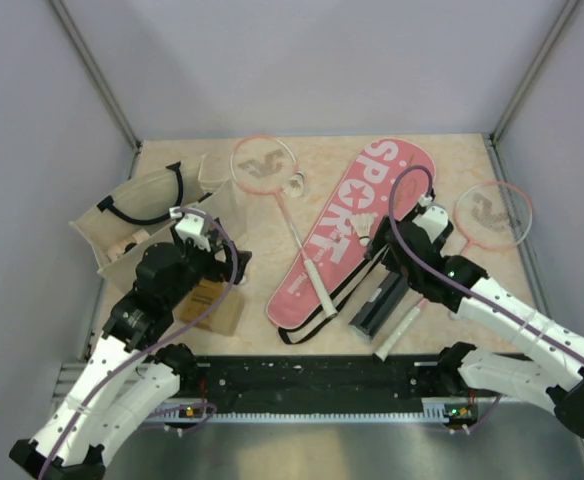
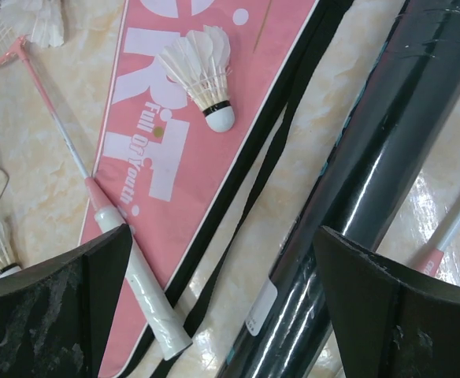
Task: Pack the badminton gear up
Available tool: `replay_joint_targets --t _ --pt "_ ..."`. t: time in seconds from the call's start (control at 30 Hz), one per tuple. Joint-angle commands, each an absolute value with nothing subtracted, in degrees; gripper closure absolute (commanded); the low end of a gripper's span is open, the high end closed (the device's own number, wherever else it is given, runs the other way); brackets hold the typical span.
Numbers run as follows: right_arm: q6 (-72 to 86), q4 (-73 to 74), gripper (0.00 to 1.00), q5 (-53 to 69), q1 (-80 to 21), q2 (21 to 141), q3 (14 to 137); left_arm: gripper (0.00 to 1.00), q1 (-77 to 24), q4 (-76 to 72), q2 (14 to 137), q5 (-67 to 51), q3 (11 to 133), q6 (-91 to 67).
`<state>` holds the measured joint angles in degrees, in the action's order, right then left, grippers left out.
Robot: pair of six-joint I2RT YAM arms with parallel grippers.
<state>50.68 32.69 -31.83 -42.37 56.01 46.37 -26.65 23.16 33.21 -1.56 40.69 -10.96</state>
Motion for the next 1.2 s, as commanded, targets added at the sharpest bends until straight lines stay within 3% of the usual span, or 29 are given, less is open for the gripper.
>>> replay_joint_targets --t 0.0,0.33,0.57,1.07,1.17 --pt "52.12 32.78 0.01 -33.04 -42.8 55.9 46.85 0.01 -26.54 20.57 32.43 -2.02 40.43 -10.37" --pt "60.2 40.51 0.01 -38.84 -42.54 55.98 46.5 0.01 -26.46 21.0 32.69 -0.88 40.69 -10.37" --pt "55.9 41.31 0.02 -28.76 -31.66 61.6 44.04 0.01 -26.54 20.83 31.55 0.26 40.34 -10.55" --pt "53.88 25.76 0.04 -22.23 -24.96 68.64 34.46 0.01 -26.54 20.92 31.73 -1.14 40.17 -10.28" --pt "53.35 24.09 0.1 -23.11 -24.7 68.99 33.84 0.01 -26.54 21.01 31.73 -1.23 40.25 -10.2"
